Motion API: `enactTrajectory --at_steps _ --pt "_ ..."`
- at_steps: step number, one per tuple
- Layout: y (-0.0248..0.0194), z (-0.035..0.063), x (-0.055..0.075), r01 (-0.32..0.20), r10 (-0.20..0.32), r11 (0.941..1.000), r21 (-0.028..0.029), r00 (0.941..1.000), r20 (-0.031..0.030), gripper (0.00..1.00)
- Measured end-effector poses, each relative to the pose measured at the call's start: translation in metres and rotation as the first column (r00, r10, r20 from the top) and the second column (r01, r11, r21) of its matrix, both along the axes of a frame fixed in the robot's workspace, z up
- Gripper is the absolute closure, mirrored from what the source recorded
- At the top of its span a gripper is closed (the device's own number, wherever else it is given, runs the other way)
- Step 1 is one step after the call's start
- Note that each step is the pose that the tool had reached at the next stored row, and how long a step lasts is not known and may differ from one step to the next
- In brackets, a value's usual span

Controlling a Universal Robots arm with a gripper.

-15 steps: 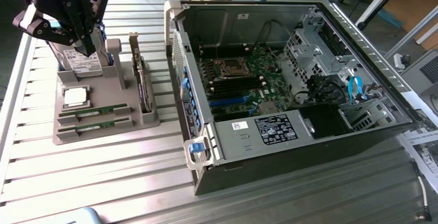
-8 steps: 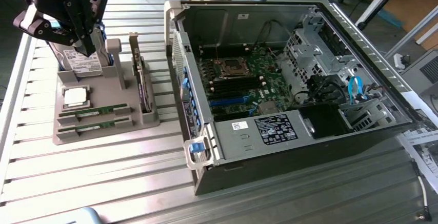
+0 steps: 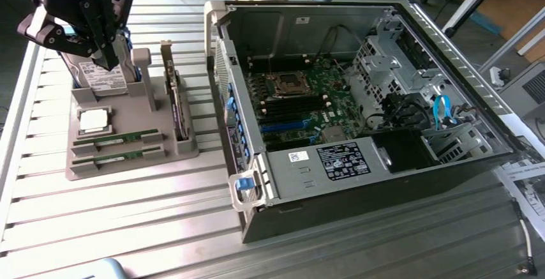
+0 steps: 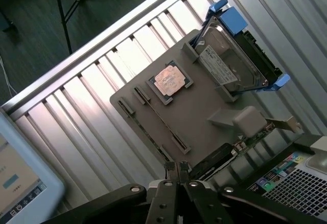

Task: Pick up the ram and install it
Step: 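Pick up the ram and move it above insertion slot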

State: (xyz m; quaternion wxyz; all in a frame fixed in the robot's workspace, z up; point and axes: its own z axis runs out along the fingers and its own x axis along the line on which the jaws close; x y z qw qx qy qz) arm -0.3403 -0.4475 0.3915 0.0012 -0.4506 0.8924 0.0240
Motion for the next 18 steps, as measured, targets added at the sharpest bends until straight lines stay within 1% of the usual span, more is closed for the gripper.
enactTrajectory --at_steps 18 --pt "0.0000 0.0000 0.0000 -0.051 0.051 0.9987 -0.0001 0.9987 0.0000 0.89"
